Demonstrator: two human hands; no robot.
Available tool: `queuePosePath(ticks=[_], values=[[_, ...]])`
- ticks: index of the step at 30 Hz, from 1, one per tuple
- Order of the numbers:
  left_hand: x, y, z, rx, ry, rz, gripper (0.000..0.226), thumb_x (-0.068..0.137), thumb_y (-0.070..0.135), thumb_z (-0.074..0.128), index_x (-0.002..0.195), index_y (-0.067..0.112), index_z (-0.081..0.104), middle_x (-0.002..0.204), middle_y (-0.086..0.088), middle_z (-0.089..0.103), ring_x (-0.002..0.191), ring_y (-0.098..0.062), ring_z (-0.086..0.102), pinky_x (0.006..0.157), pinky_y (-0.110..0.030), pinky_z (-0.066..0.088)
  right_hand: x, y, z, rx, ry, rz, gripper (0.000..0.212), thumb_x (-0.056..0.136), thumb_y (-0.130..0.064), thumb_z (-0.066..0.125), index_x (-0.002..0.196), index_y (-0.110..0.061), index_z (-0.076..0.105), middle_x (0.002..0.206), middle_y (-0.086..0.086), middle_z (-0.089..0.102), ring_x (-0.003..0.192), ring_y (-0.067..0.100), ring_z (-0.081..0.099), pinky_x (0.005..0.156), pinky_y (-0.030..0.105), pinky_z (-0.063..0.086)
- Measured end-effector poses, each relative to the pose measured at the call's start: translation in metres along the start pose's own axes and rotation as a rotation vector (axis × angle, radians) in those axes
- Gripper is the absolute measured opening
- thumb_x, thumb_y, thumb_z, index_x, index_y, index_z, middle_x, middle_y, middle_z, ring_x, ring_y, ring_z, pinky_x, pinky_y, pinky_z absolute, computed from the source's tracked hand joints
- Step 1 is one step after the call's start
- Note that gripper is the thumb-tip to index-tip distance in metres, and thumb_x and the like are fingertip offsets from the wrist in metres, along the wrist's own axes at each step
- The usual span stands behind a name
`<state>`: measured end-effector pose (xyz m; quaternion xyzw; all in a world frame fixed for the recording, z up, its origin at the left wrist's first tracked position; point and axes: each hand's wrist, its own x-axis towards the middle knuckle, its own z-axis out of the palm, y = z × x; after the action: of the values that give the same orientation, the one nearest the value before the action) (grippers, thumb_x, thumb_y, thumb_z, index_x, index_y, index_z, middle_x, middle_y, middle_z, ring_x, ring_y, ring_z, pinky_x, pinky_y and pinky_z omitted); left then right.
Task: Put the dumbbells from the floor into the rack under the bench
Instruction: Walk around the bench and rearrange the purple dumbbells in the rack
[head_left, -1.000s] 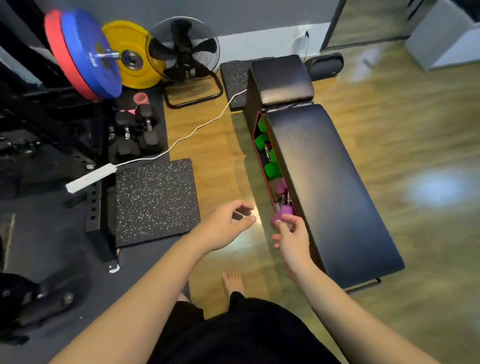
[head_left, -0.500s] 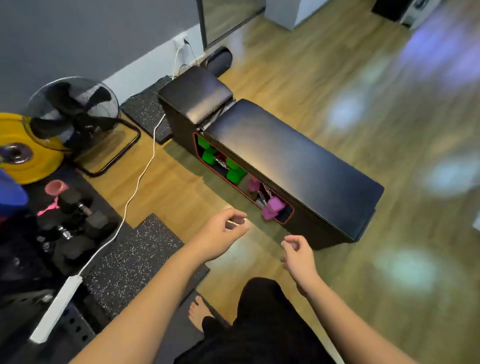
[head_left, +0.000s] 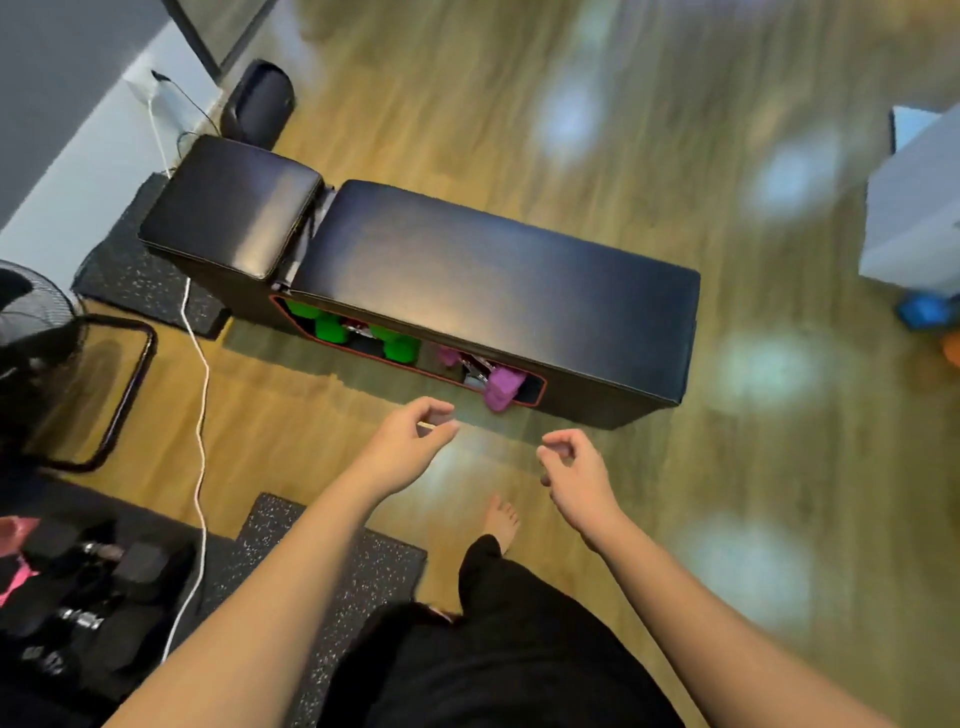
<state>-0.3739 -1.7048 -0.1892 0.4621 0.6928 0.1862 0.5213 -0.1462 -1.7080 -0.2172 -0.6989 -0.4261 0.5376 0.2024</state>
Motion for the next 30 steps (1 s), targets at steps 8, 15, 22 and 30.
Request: queuePosePath(ticks=[8, 15, 22, 30], values=[[0.097, -0.028, -0.030, 0.113, -0.020, -0.016, 0.024, 0.094, 0.032, 0.061, 0.116, 0.022, 0.062, 0.108, 0.005, 0.066, 0.099, -0.015, 0.062, 0.086, -0.031, 0.049, 0.085, 0.009, 0.048, 0.077, 0.090, 0.113, 0.018, 0.096, -0.016, 0.059, 0.113, -0.012, 0.059, 0.102, 0.001, 0.059, 0.100, 0.022, 0.060, 0.091, 0.043, 0.054], [0.238, -0.125, 0.006, 0.295, -0.094, 0.055, 0.020, 0.094, 0.030, 0.061, 0.112, 0.022, 0.064, 0.103, 0.009, 0.066, 0.094, -0.007, 0.060, 0.074, -0.012, 0.041, 0.210, 0.101, 0.133, 0.193, 0.218, 0.154, 0.016, 0.093, -0.019, 0.063, 0.107, -0.017, 0.056, 0.089, 0.000, 0.058, 0.073, 0.020, 0.057, 0.073, 0.039, 0.051], [0.416, -0.275, 0.061, 0.364, -0.126, 0.177, 0.018, 0.093, 0.020, 0.063, 0.110, 0.014, 0.065, 0.096, 0.003, 0.067, 0.085, -0.011, 0.061, 0.073, -0.013, 0.044, 0.357, 0.234, 0.238, 0.203, 0.488, -0.019, 0.006, 0.087, -0.024, 0.061, 0.091, -0.025, 0.056, 0.082, 0.000, 0.059, 0.072, 0.014, 0.055, 0.074, 0.035, 0.048], [0.531, -0.384, 0.104, 0.474, 0.252, 0.303, 0.030, 0.081, 0.023, 0.072, 0.104, 0.005, 0.062, 0.109, -0.014, 0.057, 0.105, -0.031, 0.055, 0.091, -0.033, 0.040, 0.451, 0.327, 0.305, -0.013, 0.804, -0.023, 0.053, 0.075, -0.046, 0.062, 0.111, -0.008, 0.054, 0.109, 0.015, 0.052, 0.105, 0.037, 0.051, 0.090, 0.043, 0.036]])
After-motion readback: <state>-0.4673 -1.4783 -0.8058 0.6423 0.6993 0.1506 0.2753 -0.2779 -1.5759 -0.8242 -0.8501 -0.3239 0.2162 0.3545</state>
